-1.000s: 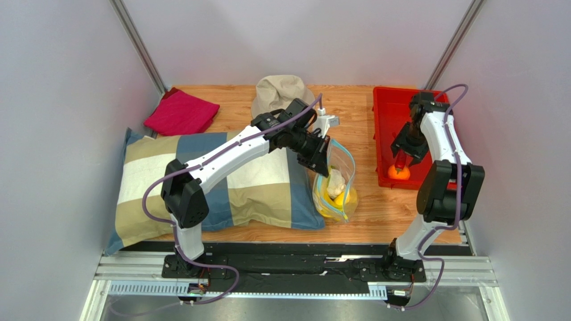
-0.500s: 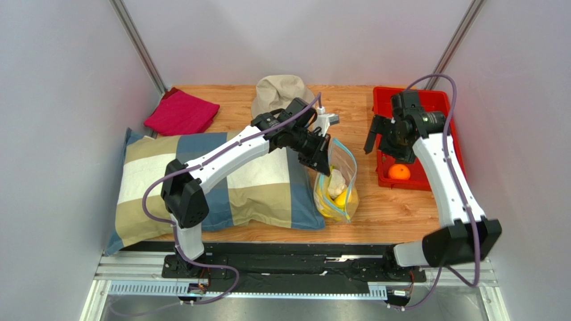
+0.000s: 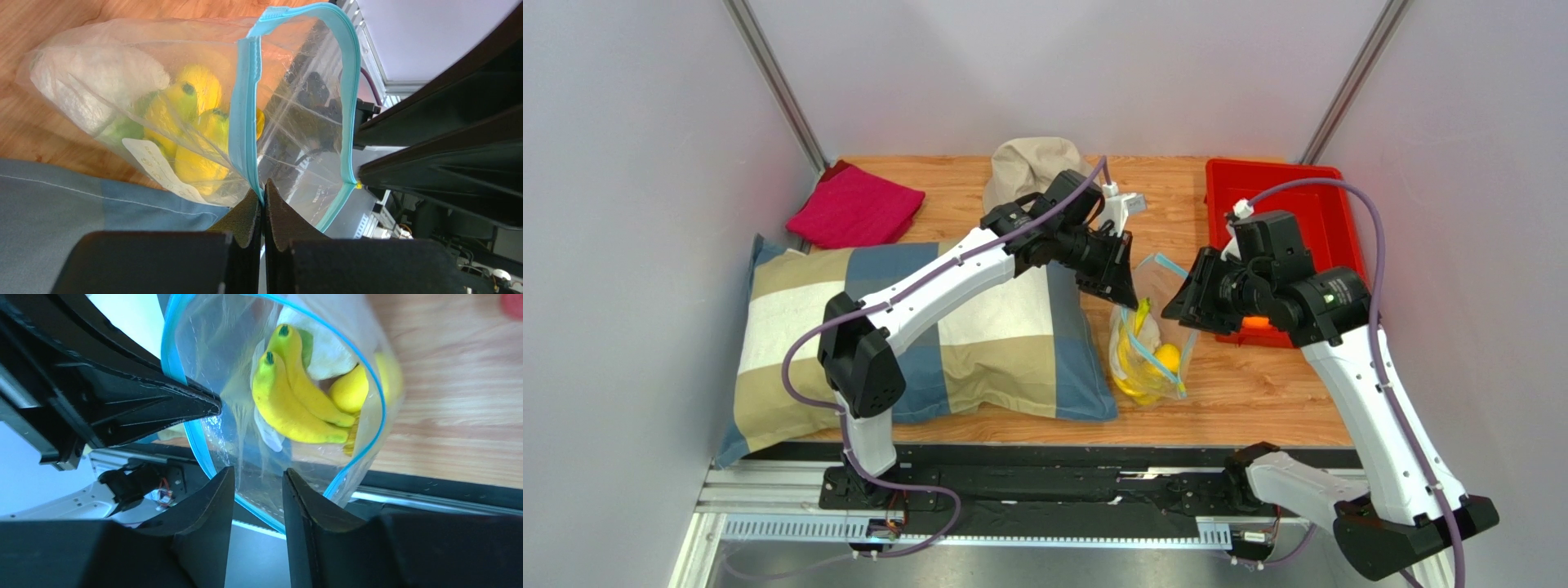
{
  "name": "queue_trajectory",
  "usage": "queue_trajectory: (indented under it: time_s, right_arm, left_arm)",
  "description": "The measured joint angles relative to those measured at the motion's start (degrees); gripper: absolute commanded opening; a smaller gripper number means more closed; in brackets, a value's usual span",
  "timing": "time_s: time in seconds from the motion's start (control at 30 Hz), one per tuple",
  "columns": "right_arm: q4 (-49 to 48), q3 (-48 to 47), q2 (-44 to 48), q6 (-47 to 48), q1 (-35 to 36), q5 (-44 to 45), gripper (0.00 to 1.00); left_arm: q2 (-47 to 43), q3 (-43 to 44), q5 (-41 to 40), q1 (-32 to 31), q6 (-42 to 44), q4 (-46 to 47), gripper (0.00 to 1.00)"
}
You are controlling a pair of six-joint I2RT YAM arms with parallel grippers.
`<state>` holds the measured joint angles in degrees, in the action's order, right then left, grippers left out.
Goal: Open the zip-top bag and remove the fake food
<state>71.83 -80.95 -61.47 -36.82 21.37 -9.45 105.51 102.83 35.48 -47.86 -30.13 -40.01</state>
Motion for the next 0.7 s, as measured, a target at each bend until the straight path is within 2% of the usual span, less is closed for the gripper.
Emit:
queue_trajectory:
  time_s: [0.23, 0.37, 0.47, 0.7]
  right_arm:
    - [-5.5, 5.8, -3.7, -2.0, 0.3, -4.4, 0.41]
    - [-9.2, 7.8, -6.9, -1.9, 0.3, -5.7, 0.53]
    - [-10.6, 9.3, -8.9, -1.6, 0.3, -5.4, 0.58]
    - [-15.2, 13.5, -11.1, -0.9, 0.3, -4.8, 0.61]
  left_arm:
    - [0.0, -0.1, -0.2, 0.0, -1.8, 0.8, 0.0]
    - [0.0, -0.2, -0.2, -0.1, -2.3, 1.4, 0.0]
    - [0.0, -0.2, -0.3, -0.1, -2.8, 1.7, 0.0]
    - [0.0, -0.2, -0.7, -0.9, -3.2, 2.1, 0.0]
